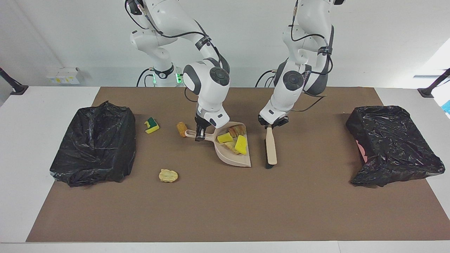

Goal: Sweep and dump trash in bin
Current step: 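Carry the loaded dustpan with the right gripper to the nearby trash bag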

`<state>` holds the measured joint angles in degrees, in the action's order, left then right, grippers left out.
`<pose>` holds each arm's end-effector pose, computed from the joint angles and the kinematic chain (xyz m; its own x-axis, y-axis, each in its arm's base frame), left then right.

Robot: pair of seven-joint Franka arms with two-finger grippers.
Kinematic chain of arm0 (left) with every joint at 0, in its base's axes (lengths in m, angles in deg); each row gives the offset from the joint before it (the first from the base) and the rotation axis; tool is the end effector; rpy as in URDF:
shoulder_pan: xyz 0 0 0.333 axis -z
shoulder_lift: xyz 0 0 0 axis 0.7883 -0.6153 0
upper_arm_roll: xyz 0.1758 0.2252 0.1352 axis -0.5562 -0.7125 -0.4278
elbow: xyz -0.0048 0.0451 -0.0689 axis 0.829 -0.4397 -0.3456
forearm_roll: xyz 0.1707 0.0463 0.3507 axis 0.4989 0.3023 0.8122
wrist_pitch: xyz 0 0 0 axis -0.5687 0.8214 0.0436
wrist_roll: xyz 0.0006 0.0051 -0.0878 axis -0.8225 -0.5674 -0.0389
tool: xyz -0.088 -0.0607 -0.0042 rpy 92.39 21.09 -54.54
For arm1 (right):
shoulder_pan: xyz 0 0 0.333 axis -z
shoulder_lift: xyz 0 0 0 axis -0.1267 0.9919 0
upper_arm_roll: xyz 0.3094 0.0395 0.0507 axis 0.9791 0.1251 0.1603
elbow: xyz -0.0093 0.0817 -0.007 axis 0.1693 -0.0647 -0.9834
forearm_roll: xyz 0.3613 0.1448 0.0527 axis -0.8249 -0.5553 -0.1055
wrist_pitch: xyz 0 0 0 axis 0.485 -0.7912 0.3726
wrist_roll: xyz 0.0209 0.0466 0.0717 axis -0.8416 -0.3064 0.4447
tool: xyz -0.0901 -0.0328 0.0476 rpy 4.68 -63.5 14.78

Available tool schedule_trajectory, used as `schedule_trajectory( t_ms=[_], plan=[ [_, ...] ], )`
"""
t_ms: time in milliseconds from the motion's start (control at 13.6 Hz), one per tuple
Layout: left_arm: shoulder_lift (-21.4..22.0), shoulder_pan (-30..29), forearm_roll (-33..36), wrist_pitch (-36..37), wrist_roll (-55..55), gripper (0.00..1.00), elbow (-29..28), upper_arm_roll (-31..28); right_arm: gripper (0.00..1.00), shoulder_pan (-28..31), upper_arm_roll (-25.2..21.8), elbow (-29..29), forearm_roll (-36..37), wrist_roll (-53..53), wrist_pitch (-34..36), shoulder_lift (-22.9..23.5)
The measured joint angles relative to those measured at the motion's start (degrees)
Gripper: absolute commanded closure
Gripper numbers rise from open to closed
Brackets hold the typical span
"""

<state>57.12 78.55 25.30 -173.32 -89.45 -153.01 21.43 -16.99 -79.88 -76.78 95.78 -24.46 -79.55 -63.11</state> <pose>0.4967 -0.2427 0.3496 0.9881 -0.0656 -0.1394 -0.0592 -0.9970 0.0495 0.5543 0.2861 0.3686 0.0130 0.9602 -0.2790 0.9981 0.0045 0.0622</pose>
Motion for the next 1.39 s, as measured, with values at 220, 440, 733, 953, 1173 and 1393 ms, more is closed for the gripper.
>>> schedule_trajectory(
  t_ms=[220, 440, 733, 953, 1173, 1393],
  plan=[
    [0.0, -3.0, 0.6, 0.0, 0.0, 1.0, -0.1, -0.1, 1.0, 2.2, -0.1, 0.1, -3.3, -1.9, -1.4, -0.1],
    [0.0, -4.0, 0.7, 0.0, -0.3, 1.0, -0.3, 0.0, 1.0, 8.1, -0.4, 0.5, -7.9, -10.5, -1.4, -2.1],
    [0.4, -1.9, 0.8, 0.0, -4.9, 1.0, -1.4, 0.8, 1.0, 18.9, -0.6, 0.6, -12.1, -23.7, 1.2, -7.7],
    [1.8, 3.7, 0.9, 0.0, -11.5, 1.0, -2.9, 1.2, 1.0, 27.3, -0.6, 0.6, -13.0, -30.9, 2.6, -11.5],
    [3.6, 10.2, 0.9, 0.0, -18.1, 1.0, -5.0, 1.5, 1.0, 35.8, -0.7, 0.6, -14.5, -37.9, 3.2, -13.2],
    [6.7, 16.7, 0.9, -1.6, -24.1, 1.0, -9.1, 1.9, 1.0, 44.6, -0.9, 0.8, -16.2, -47.8, 3.2, -13.3]
  ],
)
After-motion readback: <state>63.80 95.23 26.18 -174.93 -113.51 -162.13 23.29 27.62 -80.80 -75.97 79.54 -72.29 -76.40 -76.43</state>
